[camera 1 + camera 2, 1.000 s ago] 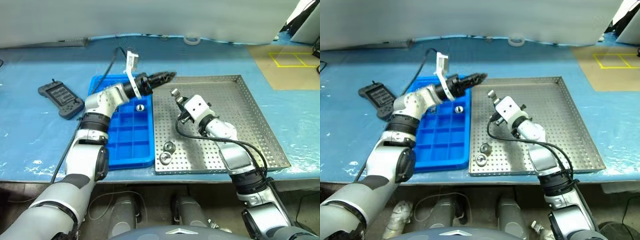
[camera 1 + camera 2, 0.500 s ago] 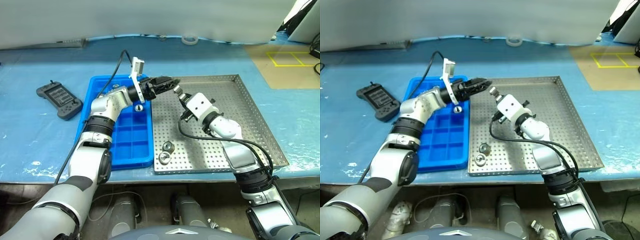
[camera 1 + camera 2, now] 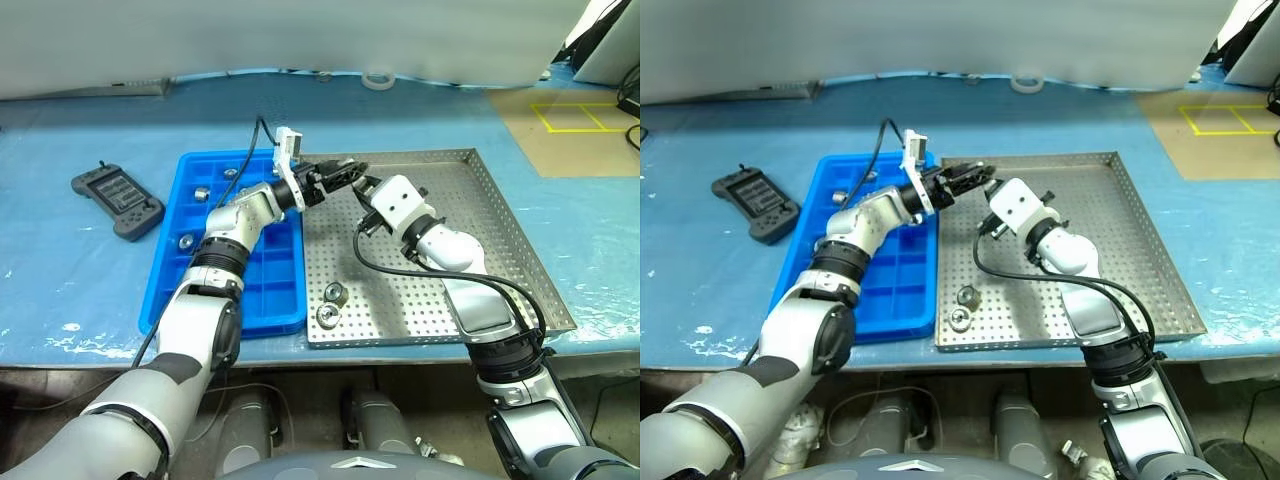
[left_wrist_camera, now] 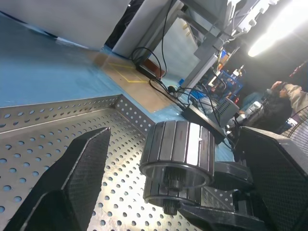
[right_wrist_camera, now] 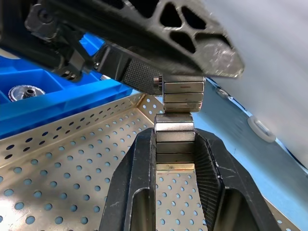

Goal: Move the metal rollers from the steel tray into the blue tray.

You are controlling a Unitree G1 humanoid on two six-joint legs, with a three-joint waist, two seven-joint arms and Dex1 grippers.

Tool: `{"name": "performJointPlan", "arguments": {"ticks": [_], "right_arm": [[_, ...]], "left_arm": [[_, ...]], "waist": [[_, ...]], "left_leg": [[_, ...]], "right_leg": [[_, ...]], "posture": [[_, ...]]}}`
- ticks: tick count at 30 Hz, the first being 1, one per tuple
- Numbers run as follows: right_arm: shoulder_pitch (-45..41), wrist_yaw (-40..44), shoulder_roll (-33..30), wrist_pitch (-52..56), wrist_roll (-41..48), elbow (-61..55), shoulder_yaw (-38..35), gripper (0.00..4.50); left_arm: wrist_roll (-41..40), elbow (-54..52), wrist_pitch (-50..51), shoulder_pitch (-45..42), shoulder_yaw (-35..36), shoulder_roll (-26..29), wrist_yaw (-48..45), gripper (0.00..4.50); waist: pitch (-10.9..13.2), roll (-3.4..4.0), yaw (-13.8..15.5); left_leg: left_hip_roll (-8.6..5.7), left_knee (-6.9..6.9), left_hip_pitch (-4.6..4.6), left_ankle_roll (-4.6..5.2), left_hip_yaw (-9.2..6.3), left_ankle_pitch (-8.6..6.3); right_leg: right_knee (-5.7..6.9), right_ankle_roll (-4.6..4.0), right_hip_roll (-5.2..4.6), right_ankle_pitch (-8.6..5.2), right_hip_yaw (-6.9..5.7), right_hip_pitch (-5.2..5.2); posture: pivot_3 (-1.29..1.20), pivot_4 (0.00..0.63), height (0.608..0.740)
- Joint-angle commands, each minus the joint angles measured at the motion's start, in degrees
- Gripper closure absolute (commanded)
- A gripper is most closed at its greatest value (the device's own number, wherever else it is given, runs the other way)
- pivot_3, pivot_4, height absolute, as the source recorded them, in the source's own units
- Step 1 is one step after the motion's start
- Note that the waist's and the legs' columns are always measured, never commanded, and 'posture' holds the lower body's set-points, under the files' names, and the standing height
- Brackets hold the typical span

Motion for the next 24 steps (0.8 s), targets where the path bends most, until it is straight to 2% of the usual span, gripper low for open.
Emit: {"name": "performJointPlan", "arguments": {"ticks": [1, 8, 11, 14, 24], "right_arm": [[-0.4, -0.1, 0.1, -0.6, 0.3, -2.6, -0.5, 3.47], [-0.1, -0.3, 0.1, -0.3, 0.2, -2.9, -0.7, 3.47], [-0.1, -0.4, 0.0, -0.5, 0.2, -2.6, -0.8, 3.47], [-0.1, -0.5, 0.0, -0.5, 0.1, -2.5, -0.8, 3.47], [-0.1, -0.5, 0.4, -0.5, 0.0, -2.4, -0.2, 3.47]], "left_arm": [[-0.3, -0.9, -0.3, -0.9, 0.3, -0.9, 0.1, 0.01], [1.8, -1.5, -1.3, 0.6, -1.8, -1.0, -0.6, 0.01], [1.0, -1.1, -1.0, 0.0, -0.9, -1.1, -0.4, 0.63], [1.7, -0.9, -1.5, -0.2, -0.8, -1.2, 0.4, 1.56], [0.3, -0.4, -1.3, -1.0, 1.6, -1.4, 2.3, 1.56]], "waist": [[0.0, 0.0, 0.1], [0.0, 0.0, 0.0], [0.0, 0.0, 0.0], [0.0, 0.0, 0.0], [0.0, 0.0, 0.0]], "left_leg": [[0.0, 0.0, -0.03, 0.01, 0.0, 0.0], [0.0, 0.01, -0.02, 0.03, 0.0, -0.01], [0.0, 0.01, -0.03, 0.02, 0.0, -0.01], [0.0, 0.01, -0.02, 0.02, 0.0, -0.01], [0.0, 0.01, -0.03, 0.03, 0.0, -0.01]], "right_leg": [[-0.01, 0.0, 0.0, 0.0, 0.0, -0.01], [0.0, 0.0, 0.0, 0.0, 0.0, -0.02], [0.0, 0.0, -0.01, 0.0, 0.0, -0.02], [0.0, 0.0, -0.01, 0.0, 0.0, 0.0], [-0.01, 0.0, -0.01, 0.0, 0.0, -0.02]], "posture": [[-0.33, 0.15, 0.74], [-0.33, 0.15, 0.74], [-0.33, 0.15, 0.74], [-0.33, 0.15, 0.74], [-0.33, 0.15, 0.74]]}}
